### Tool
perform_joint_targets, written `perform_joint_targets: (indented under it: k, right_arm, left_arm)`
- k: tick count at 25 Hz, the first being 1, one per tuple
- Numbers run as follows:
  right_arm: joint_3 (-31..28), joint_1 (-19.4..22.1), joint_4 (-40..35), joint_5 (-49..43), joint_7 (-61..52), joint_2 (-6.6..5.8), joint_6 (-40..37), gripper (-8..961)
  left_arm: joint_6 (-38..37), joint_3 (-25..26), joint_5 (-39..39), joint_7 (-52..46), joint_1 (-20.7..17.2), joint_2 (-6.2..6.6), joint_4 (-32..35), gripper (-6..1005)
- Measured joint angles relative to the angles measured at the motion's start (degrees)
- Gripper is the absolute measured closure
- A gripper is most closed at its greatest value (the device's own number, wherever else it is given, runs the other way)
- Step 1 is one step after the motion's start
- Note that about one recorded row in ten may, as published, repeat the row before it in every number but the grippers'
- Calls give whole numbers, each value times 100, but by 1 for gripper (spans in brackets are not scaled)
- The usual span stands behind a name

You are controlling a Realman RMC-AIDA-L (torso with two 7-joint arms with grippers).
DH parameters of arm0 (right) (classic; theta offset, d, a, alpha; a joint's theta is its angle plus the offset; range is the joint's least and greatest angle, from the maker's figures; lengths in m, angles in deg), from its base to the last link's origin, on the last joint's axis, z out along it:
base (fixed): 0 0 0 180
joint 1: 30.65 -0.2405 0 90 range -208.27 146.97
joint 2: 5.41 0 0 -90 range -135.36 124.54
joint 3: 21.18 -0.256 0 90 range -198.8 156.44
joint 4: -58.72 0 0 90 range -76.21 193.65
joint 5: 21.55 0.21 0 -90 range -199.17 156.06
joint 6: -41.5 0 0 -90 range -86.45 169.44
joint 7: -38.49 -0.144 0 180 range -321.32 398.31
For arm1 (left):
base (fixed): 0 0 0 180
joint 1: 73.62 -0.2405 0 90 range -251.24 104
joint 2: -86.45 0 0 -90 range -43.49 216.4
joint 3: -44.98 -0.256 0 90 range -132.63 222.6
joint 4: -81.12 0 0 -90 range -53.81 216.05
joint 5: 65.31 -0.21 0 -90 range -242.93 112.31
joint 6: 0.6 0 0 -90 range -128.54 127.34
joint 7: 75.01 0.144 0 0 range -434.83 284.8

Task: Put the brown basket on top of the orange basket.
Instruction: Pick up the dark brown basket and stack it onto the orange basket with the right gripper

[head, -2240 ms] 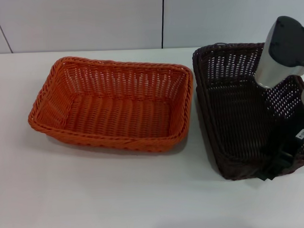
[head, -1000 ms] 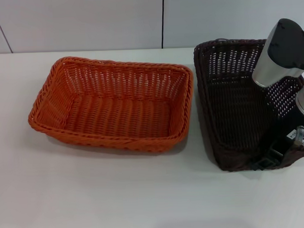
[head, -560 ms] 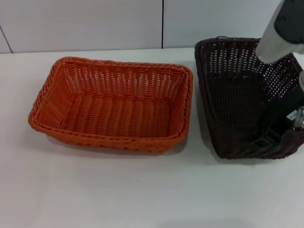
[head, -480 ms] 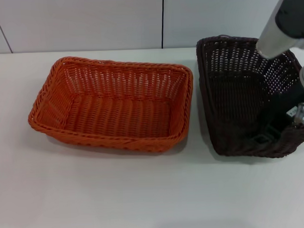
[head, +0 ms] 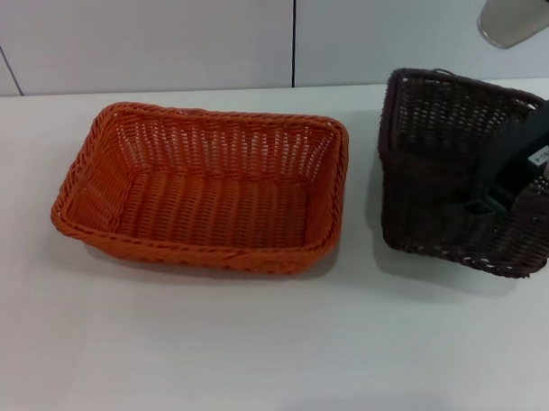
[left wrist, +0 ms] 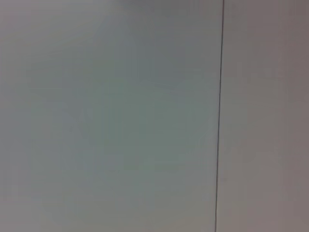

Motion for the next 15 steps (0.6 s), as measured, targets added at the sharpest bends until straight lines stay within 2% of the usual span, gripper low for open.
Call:
perform_joint_targets:
  k: [6,12,15]
  right_arm:
    - [-17,-141,-675,-30,-159,0,-244,755]
    - [49,-259,-1017,-126,-177,14,-375,767]
    - [56,-443,-1032,-143,-226,4,-432,767]
  left_arm:
    - [-10,10,0,-2,-22,-10,-37,217]
    - [4,10,-1,-3,-21,-10,-47,218]
    - [15,10,2,-2,-13,-8,-23,218]
